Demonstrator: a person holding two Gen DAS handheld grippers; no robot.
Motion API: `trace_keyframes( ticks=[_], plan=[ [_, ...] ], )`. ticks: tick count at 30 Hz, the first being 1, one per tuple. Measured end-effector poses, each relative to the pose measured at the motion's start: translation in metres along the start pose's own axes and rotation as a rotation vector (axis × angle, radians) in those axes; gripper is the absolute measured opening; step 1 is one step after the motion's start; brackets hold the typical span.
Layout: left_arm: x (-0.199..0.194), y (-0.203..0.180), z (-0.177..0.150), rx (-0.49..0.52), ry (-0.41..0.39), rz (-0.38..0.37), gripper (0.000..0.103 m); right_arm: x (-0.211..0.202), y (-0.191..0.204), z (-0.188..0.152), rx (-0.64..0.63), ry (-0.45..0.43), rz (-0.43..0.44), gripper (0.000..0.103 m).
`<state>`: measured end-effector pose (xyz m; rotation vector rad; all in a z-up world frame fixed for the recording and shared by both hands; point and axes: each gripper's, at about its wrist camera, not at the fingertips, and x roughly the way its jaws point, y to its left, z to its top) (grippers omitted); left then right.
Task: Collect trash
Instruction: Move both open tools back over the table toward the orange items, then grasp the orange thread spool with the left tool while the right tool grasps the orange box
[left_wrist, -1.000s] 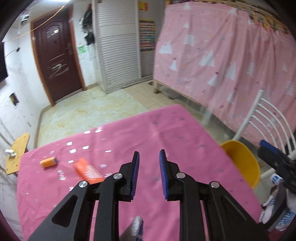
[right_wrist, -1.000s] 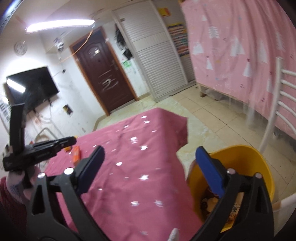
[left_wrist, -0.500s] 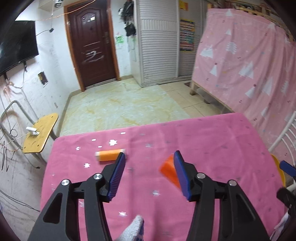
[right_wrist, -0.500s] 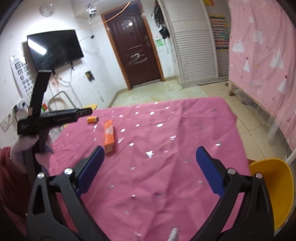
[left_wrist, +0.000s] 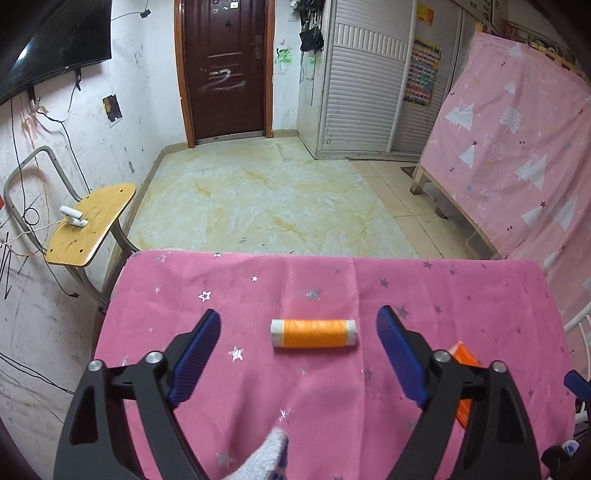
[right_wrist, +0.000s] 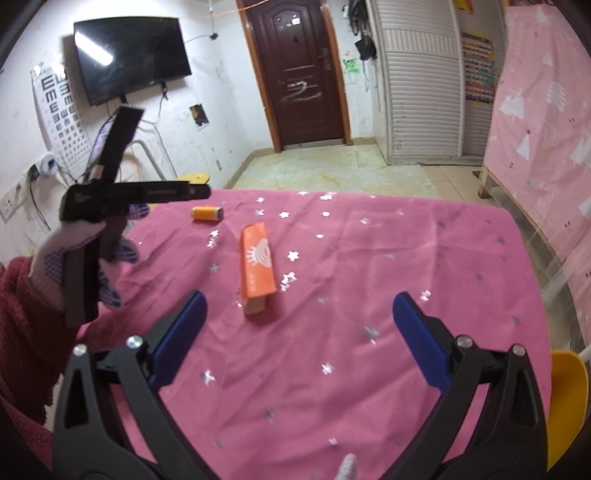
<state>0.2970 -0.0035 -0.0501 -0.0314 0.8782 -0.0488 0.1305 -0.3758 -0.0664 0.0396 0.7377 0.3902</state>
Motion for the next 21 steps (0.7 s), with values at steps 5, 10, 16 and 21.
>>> trace_keyframes(
  ticks=[5,10,16,21],
  plan=[
    [0.022,-0.002,0.001,0.008,0.027,0.0,0.086,0.016,0.012,0.01,-0.035,0.027,0.02,0.097],
    [0.036,-0.007,0.001,0.036,0.044,0.017,0.086,0.04,0.027,0.019,-0.083,0.065,0.034,0.097],
    [0.046,-0.013,-0.001,0.055,0.076,0.024,0.086,0.067,0.045,0.027,-0.147,0.119,0.024,0.097],
    [0.047,-0.021,-0.004,0.09,0.081,0.028,0.078,0.082,0.052,0.032,-0.175,0.145,0.015,0.096]
  ],
)
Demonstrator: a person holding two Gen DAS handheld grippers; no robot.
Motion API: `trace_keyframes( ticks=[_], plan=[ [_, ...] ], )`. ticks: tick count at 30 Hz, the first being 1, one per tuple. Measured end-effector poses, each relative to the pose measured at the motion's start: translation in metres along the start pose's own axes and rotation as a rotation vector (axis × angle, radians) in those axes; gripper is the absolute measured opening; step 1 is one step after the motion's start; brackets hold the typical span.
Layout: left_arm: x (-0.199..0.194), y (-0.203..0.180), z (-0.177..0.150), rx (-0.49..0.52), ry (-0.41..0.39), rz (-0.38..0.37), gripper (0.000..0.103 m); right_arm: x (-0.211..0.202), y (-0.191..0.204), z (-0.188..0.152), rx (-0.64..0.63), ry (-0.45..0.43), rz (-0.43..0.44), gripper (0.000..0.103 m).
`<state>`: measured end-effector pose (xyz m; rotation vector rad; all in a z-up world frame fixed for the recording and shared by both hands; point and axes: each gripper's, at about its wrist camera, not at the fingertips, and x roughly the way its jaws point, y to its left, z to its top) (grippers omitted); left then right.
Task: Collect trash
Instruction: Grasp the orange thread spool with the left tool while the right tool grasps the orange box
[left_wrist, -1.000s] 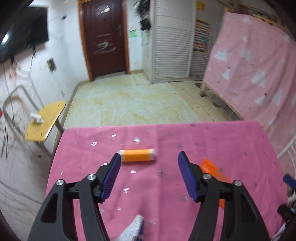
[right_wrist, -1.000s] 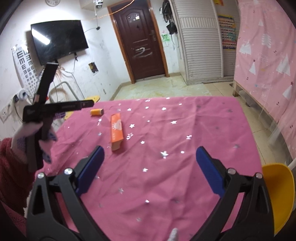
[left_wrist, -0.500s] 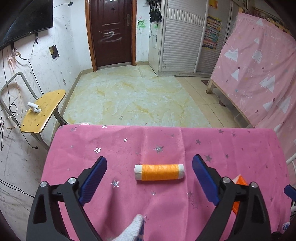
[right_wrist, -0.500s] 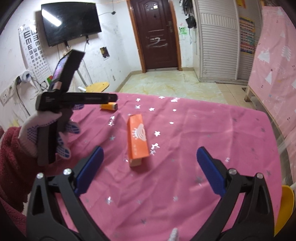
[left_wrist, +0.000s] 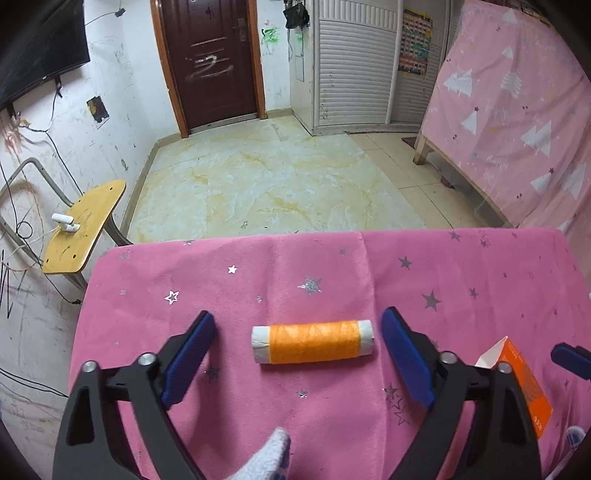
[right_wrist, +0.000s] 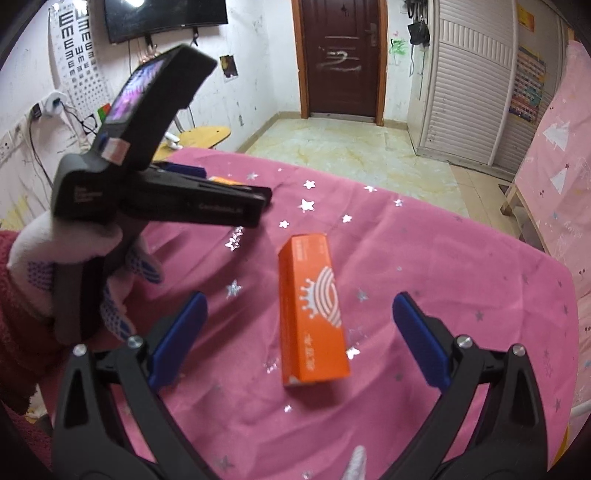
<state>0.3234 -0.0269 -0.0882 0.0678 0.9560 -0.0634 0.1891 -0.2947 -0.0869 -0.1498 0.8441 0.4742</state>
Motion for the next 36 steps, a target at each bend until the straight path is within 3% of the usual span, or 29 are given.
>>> trace_keyframes(
  ticks=[1,4,6,13,16,25,36],
  plan=[
    [-0.001,-0.001,0.0,0.004,-0.003,-0.003,0.077,0.002,0.0,0.001,-0.001,0.003,-0.002,0.094],
    [-0.004,-0.004,-0.003,0.016,-0.017,-0.009,0.066,0.005,-0.002,0.003,0.003,0.017,-0.005,0.076],
    [-0.008,-0.01,-0.005,0.03,-0.027,-0.016,0.05,0.009,-0.004,0.004,0.0,0.036,-0.007,0.068],
    [-0.011,-0.016,-0.011,0.029,-0.041,-0.008,0.05,0.015,0.002,0.002,-0.041,0.071,-0.056,0.051],
    [-0.014,-0.016,-0.014,0.016,-0.04,-0.003,0.05,0.012,0.007,0.001,-0.06,0.062,-0.079,0.03],
    [-0.055,-0.027,-0.029,-0.004,-0.091,-0.038,0.05,-0.033,-0.01,-0.011,0.014,-0.034,-0.094,0.028],
    [-0.141,-0.111,-0.048,0.11,-0.213,-0.122,0.05,-0.119,-0.058,-0.049,0.158,-0.187,-0.154,0.029]
  ],
)
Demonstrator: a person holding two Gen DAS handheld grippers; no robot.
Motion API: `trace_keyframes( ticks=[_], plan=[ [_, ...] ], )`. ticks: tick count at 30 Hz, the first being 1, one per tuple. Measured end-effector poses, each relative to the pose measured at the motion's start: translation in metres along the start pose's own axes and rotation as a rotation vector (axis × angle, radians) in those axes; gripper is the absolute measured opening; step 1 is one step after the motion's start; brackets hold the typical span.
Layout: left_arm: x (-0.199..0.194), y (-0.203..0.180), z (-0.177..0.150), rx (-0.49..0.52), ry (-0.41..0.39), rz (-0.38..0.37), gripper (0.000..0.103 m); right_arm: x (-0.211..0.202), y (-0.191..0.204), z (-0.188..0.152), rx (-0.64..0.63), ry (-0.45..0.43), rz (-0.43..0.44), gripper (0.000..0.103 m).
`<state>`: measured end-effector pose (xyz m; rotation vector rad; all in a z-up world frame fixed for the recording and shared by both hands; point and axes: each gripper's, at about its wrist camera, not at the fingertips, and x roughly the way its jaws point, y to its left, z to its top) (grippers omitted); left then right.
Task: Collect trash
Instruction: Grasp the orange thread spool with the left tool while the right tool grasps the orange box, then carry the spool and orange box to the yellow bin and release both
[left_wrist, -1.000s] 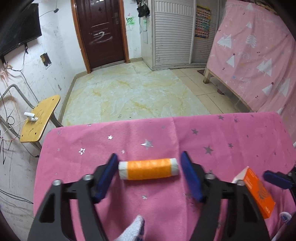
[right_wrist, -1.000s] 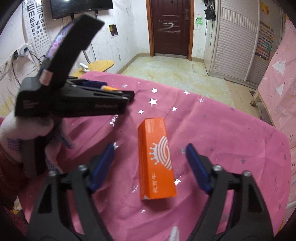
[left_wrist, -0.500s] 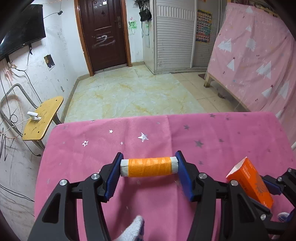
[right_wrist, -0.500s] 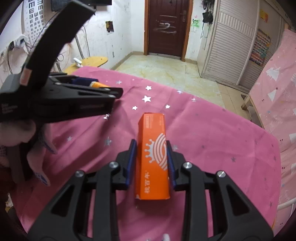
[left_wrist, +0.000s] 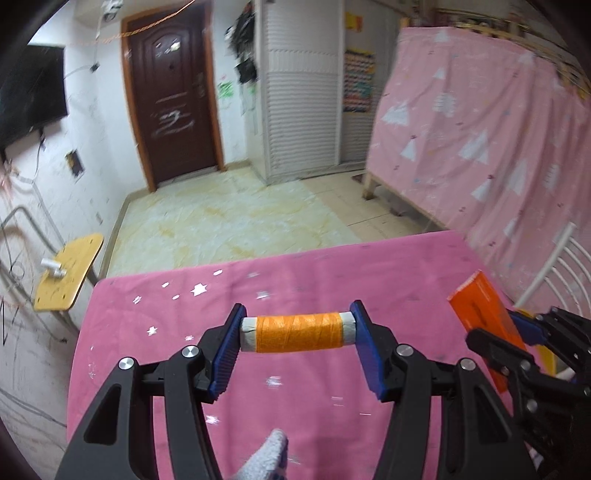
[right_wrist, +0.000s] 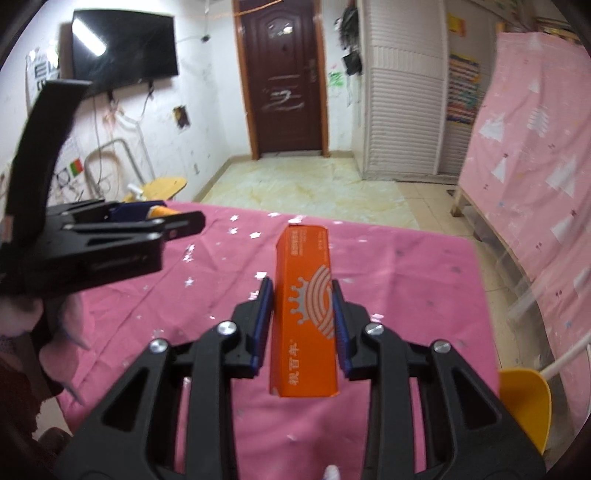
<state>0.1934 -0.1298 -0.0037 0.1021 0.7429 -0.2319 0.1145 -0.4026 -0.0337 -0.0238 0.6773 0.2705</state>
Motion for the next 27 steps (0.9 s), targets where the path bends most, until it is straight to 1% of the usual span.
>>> trace_keyframes(
  ticks=[4,7,12,20,24,27],
  plan=[
    [-0.023,-0.042,0.001,0.055,-0.034,-0.037,0.05,-0.026,-0.031,-0.011,0.06,-0.054,-0.036,0.029],
    [-0.037,-0.081,0.001,0.099,-0.052,-0.068,0.05,-0.043,-0.058,-0.021,0.11,-0.085,-0.061,0.029],
    [-0.047,-0.131,-0.001,0.157,-0.062,-0.116,0.05,-0.069,-0.102,-0.044,0.199,-0.121,-0.109,0.029],
    [-0.047,-0.213,-0.007,0.246,-0.034,-0.201,0.05,-0.098,-0.173,-0.084,0.337,-0.158,-0.177,0.029],
    [-0.044,-0.245,-0.014,0.283,-0.02,-0.229,0.05,-0.104,-0.206,-0.103,0.405,-0.167,-0.21,0.029],
    [-0.037,-0.268,-0.018,0.305,-0.004,-0.249,0.05,-0.1,-0.225,-0.114,0.442,-0.16,-0.222,0.03]
  ],
)
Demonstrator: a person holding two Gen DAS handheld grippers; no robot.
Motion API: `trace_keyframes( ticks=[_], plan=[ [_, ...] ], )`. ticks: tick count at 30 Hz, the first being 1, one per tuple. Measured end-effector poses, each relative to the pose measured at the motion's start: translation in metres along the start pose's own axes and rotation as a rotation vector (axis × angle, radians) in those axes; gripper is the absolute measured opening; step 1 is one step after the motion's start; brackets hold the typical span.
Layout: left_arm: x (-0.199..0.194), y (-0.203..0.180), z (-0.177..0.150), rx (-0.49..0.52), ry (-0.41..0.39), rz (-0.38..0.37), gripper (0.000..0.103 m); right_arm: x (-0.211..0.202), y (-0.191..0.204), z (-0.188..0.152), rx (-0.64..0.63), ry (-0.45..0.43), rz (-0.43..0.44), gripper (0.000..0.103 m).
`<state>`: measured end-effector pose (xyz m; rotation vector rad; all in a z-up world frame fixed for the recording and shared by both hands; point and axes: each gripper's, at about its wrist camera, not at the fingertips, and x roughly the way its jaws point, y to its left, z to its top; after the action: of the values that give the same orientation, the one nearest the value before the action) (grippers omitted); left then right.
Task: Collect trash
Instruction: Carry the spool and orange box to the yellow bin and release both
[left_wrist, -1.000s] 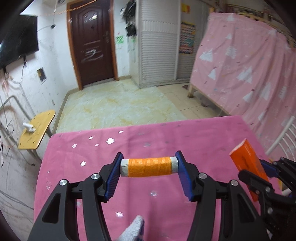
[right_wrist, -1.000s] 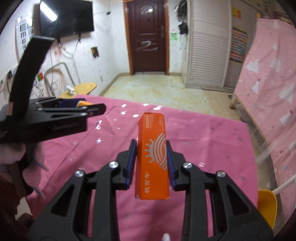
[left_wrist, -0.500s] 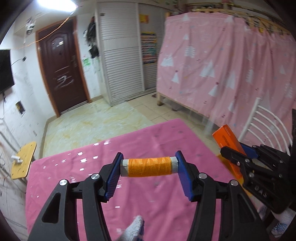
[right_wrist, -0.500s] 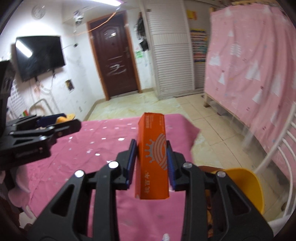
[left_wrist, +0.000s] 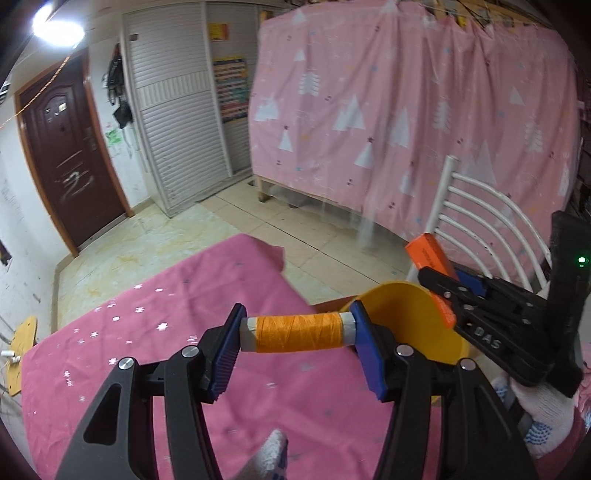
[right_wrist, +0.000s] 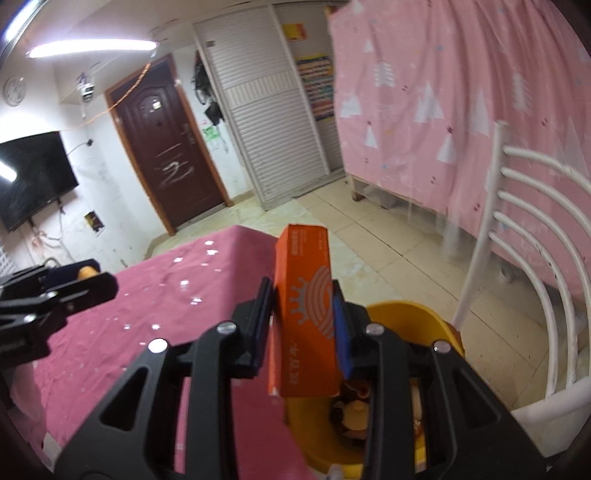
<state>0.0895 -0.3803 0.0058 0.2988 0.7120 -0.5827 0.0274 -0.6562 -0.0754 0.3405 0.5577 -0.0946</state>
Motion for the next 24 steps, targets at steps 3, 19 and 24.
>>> trace_keyframes(
  ticks=[3,19,24],
  plan=[
    [0.013,-0.019,0.004,0.012,0.017,-0.032,0.05,0.006,-0.019,-0.004,0.028,0.015,-0.009,0.05],
    [0.057,-0.082,0.016,0.035,0.084,-0.209,0.05,-0.032,-0.089,-0.001,0.242,-0.135,-0.066,0.074],
    [0.065,-0.091,0.018,0.02,0.116,-0.278,0.067,-0.043,-0.094,0.001,0.267,-0.174,-0.074,0.074]
  ],
)
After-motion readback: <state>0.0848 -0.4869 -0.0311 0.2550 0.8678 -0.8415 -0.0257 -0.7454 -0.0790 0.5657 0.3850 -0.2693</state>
